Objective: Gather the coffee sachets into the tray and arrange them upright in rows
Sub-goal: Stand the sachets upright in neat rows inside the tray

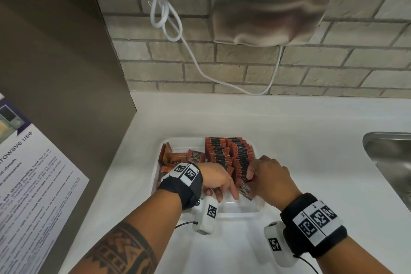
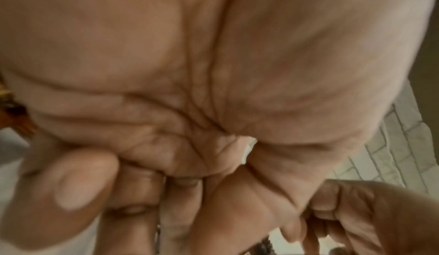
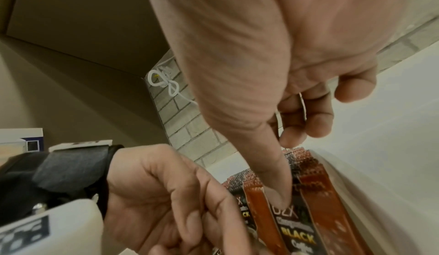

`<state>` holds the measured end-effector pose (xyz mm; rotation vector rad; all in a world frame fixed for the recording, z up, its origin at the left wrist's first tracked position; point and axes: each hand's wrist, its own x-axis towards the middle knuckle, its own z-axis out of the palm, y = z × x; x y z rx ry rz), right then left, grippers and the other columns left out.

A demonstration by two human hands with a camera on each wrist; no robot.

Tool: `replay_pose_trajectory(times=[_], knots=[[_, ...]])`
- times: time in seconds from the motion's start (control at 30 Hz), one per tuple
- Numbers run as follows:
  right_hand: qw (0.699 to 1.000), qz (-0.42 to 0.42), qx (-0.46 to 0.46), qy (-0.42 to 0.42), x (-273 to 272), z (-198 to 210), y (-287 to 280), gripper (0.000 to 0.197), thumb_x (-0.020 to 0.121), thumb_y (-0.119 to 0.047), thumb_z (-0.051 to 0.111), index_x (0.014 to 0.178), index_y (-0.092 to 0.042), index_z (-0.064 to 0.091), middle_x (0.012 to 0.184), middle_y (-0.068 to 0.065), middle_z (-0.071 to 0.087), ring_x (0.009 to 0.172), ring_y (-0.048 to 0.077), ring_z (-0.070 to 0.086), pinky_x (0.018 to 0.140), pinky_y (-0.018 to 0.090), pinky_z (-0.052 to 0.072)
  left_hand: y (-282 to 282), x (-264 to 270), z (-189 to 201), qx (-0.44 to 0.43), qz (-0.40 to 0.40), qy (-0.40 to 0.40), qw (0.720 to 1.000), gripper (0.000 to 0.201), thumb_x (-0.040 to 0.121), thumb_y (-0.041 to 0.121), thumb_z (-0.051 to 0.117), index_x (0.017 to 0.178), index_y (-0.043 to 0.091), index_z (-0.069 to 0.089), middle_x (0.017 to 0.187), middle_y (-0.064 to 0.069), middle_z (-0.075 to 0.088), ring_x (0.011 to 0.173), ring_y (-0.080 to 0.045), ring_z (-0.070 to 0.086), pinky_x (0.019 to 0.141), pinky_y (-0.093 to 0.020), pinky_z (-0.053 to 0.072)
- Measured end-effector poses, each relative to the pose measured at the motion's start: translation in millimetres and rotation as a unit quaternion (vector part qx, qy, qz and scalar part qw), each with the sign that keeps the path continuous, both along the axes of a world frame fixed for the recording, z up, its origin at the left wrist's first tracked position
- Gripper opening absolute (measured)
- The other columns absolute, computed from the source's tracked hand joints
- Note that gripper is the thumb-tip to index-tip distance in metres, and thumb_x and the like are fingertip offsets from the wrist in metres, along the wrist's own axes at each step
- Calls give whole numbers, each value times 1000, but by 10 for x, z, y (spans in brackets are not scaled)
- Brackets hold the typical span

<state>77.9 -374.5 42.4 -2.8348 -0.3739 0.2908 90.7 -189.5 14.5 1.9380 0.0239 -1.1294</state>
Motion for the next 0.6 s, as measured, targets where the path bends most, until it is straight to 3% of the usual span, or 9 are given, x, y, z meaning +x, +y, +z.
replay_pose_trajectory(times=[0.07,0.23,0.4,0.6], knots=[[1000,-2,1,0,-6,-14,2,7,83,-31,65,89,-28,62,97,-8,54,93,16,51,83,32,39,-31,1,0,19,-21,0,1000,42,83,0,47,95,19,82,114,-10,73,62,-15,62,45,-21,34],[1000,-2,-1,5,-15,-29,-1,6,83,-29,66,87,-30,61,96,-9,54,92,15,52,84,32,40,-95,-1,-30,34,-52,15,998,41,81,4,48,100,19,82,122,-10,71,68,-20,62,47,-22,36],[1000,-9,-11,10,27,-36,15,9,82,-24,66,86,-31,63,95,-9,52,93,16,51,81,32,37,-131,4,-27,47,-61,20,997,40,83,5,50,103,20,81,84,-14,71,68,-23,59,48,-23,39],[1000,-11,-10,16,62,-57,22,11,82,-22,65,87,-31,61,95,-8,52,91,15,49,81,32,37,-148,8,-14,45,-61,18,997,40,83,3,50,104,19,81,71,-7,72,66,-23,62,48,-23,41]])
